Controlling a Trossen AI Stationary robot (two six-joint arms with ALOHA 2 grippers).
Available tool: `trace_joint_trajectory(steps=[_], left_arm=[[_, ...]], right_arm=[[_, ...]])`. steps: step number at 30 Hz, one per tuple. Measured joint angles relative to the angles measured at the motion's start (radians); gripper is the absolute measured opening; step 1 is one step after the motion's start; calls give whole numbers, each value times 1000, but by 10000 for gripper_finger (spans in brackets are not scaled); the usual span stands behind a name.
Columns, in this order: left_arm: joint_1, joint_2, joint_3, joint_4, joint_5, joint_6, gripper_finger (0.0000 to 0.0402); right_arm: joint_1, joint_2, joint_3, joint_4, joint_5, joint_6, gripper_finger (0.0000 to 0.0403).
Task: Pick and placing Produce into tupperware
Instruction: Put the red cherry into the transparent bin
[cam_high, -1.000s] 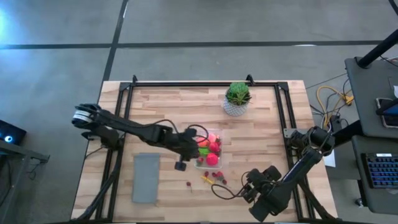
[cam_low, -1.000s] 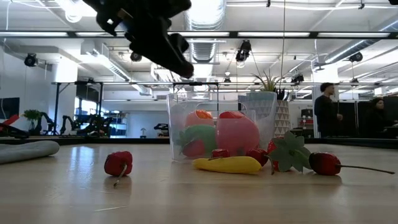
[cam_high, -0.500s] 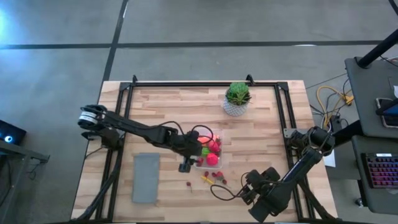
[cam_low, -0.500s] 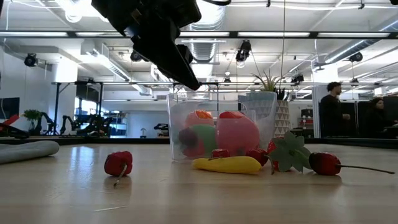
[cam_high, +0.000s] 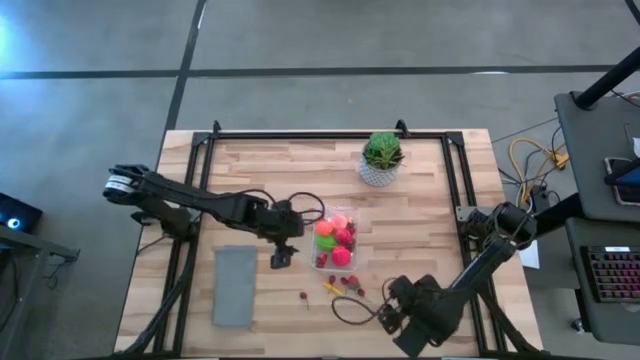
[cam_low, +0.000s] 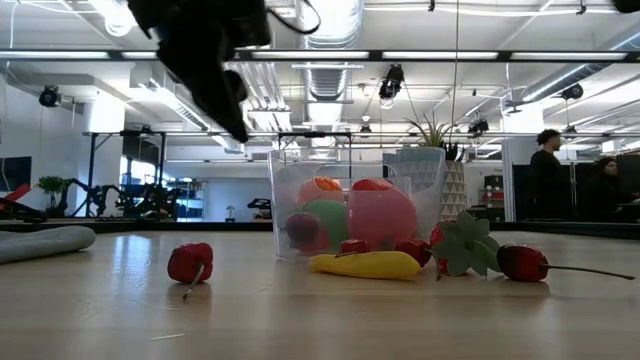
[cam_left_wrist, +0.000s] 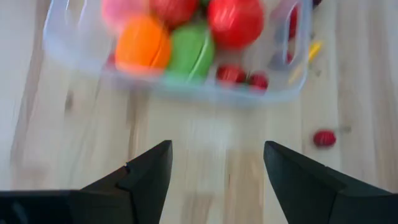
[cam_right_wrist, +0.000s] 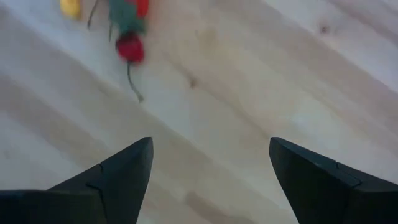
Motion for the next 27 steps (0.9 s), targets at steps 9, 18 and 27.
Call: trace_joint_trajectory(steps=[9, 18, 27], left_arm=[[-4, -160, -192, -18, 3, -179, 239], [-21, -318, -363, 2, 3, -283, 239], [-21, -390, -442, 54, -2, -320, 239]], right_arm=[[-181, 0, -62, 330, -153, -413, 306], [-223, 0, -74, 332, -180, -381, 298], [-294, 6, -74, 310, -296, -327, 277]])
